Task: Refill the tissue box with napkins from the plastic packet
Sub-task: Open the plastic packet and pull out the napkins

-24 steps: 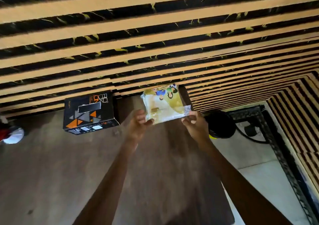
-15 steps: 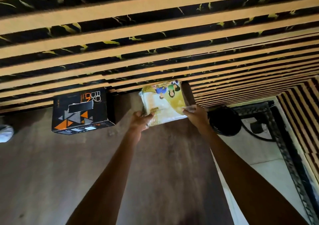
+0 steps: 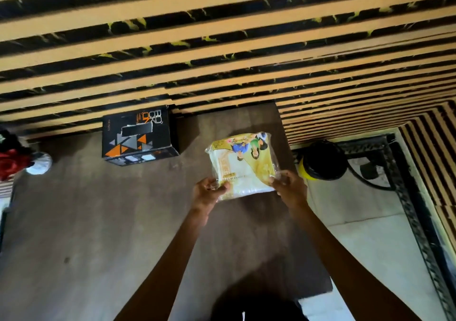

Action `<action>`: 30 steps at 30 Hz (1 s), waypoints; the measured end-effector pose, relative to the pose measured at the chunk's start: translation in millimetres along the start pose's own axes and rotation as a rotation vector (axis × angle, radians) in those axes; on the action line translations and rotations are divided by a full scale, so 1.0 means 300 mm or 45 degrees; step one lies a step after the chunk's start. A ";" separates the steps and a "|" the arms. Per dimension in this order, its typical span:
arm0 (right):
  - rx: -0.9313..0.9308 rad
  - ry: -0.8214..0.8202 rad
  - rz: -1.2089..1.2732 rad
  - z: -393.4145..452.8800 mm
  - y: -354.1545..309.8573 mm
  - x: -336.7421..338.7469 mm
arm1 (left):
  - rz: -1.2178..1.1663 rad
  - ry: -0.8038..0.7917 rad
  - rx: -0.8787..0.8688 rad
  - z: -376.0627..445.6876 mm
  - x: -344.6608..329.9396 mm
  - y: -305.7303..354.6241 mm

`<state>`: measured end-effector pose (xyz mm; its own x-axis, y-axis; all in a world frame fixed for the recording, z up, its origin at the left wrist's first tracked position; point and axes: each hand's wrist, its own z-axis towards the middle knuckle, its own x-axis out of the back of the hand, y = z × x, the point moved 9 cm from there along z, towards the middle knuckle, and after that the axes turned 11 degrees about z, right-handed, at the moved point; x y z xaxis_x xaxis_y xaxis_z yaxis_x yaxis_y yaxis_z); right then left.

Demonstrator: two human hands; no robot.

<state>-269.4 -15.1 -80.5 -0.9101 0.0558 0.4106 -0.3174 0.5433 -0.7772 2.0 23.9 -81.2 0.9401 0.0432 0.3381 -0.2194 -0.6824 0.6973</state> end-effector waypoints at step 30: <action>0.195 -0.298 -1.108 -0.239 -0.040 -0.184 | 1.488 0.046 -0.605 -0.207 -0.102 0.001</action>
<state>-196.3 35.3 -59.7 -0.3584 -0.5017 0.7873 -0.9336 0.1961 -0.3000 -43.0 67.5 -52.1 0.1165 -0.3827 0.9165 -0.9919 0.0017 0.1268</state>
